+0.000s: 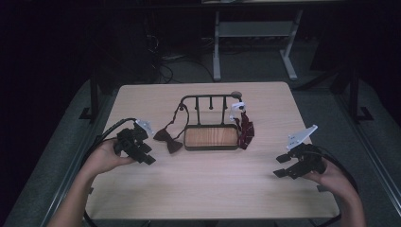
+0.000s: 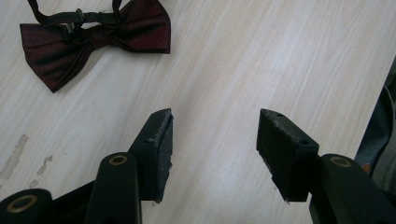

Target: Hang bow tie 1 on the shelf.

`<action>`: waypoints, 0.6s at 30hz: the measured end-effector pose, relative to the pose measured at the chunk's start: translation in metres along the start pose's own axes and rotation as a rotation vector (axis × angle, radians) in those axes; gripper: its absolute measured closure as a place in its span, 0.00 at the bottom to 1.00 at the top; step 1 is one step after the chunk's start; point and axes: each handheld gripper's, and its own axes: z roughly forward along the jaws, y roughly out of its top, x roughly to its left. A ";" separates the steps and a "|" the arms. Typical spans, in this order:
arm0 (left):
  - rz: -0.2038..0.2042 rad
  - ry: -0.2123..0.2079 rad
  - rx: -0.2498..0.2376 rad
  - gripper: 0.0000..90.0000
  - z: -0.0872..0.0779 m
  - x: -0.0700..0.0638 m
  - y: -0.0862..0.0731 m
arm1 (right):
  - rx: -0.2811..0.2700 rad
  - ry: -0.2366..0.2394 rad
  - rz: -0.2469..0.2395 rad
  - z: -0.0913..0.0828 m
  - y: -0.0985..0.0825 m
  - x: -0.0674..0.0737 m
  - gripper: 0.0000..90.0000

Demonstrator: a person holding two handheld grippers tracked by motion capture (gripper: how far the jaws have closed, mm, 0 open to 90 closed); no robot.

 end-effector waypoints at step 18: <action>-0.011 0.004 -0.024 0.47 0.019 -0.008 -0.015 | 0.005 0.008 0.015 0.003 -0.005 -0.003 0.43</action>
